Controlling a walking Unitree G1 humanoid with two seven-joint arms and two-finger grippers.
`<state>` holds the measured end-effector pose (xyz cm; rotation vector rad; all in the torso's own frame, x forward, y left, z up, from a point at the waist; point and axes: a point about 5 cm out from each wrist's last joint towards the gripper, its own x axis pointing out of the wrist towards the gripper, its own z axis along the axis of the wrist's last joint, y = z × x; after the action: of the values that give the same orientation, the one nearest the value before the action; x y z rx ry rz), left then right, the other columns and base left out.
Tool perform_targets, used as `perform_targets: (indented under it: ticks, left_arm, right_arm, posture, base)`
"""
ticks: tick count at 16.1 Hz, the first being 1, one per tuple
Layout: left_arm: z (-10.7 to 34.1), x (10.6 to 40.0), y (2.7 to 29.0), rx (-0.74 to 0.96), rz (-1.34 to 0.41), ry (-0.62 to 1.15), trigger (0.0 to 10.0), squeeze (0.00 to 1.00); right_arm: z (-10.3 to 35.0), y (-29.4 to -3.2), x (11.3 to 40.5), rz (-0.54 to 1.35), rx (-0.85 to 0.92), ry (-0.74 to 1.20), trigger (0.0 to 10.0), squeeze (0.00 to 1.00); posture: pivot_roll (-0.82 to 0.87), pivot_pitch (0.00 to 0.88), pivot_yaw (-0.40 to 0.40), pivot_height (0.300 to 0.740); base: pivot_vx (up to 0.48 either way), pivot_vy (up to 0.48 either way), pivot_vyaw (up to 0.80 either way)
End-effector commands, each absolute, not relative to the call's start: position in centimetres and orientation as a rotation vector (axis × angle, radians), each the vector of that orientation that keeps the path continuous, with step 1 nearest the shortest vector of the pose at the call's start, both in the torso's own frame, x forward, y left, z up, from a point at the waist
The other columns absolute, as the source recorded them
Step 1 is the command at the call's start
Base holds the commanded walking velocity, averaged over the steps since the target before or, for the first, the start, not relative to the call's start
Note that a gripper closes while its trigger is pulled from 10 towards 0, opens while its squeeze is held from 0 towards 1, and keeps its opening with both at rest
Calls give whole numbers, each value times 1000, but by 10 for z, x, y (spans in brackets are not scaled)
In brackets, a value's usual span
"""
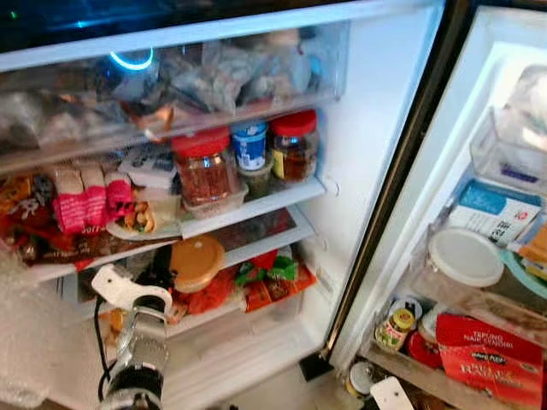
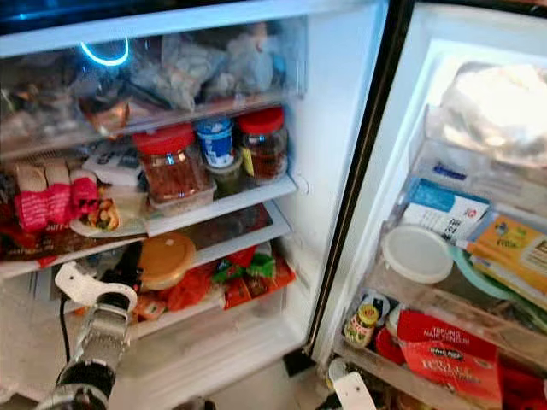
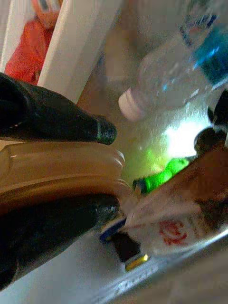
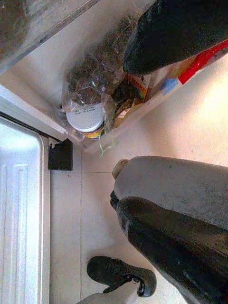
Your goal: Restocking fridge
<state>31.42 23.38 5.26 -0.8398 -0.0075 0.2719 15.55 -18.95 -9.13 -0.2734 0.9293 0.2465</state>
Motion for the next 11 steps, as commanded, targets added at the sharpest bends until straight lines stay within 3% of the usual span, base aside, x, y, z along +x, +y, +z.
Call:
perform_targets:
  ticks: [1, 11]
  left_arm:
    - [56, 317, 238, -824, 301, -18, 10000, 0]
    - [53, 320, 251, -939, 436, -40, 10000, 0]
  right_arm:
    - [-101, -187, 132, 286, -282, 1014, 10000, 0]
    - [-102, -194, 121, 354, -332, 1001, 10000, 0]
  posture:
    - [-104, 67, -15, 665]
    - [-190, 114, -78, 665]
  base:
    - [0, 0, 0]
    - [0, 0, 0]
